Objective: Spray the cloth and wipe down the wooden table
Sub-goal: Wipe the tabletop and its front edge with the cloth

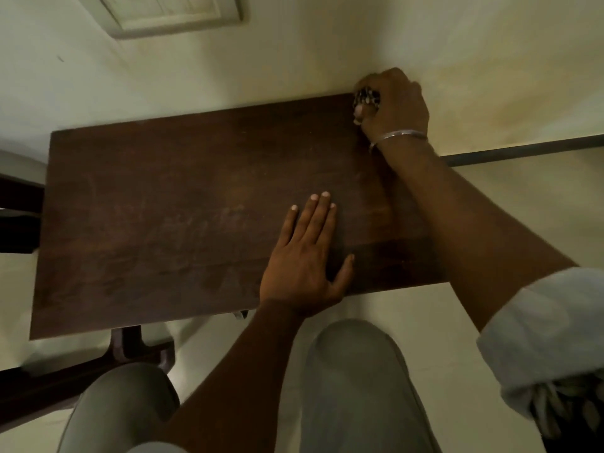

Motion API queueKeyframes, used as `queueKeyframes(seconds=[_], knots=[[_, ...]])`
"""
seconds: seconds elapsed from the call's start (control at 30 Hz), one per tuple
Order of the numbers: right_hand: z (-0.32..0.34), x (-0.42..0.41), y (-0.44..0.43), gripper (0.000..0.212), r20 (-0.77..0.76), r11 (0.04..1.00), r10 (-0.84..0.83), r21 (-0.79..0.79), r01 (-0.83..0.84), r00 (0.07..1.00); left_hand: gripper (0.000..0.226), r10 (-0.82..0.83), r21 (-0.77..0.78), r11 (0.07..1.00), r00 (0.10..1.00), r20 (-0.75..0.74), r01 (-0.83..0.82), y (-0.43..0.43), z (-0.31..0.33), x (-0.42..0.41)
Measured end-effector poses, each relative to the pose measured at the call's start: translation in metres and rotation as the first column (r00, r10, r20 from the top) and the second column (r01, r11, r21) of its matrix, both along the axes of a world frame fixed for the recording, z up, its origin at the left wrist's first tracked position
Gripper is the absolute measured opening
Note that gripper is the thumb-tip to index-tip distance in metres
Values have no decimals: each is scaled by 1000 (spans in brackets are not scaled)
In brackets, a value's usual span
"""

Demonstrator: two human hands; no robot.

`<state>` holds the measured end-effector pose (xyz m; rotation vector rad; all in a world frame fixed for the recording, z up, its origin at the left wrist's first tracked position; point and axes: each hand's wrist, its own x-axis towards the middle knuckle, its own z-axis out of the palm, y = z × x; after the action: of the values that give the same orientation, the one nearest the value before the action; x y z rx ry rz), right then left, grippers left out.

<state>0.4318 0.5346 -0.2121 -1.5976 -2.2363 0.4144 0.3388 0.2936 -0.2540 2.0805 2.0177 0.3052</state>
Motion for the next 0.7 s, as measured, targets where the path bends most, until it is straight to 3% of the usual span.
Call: queueKeyframes(seconds=[0.43,0.7], knots=[[-2,5,2,34,-20,1000,10,18,-9,1000,79,1,12,1000,999,39,-2,0,2,1],[-8,23,18,32,-22,994,-91,51,92,996,79,-3,13,1000,1000,24,2,0,0,0]])
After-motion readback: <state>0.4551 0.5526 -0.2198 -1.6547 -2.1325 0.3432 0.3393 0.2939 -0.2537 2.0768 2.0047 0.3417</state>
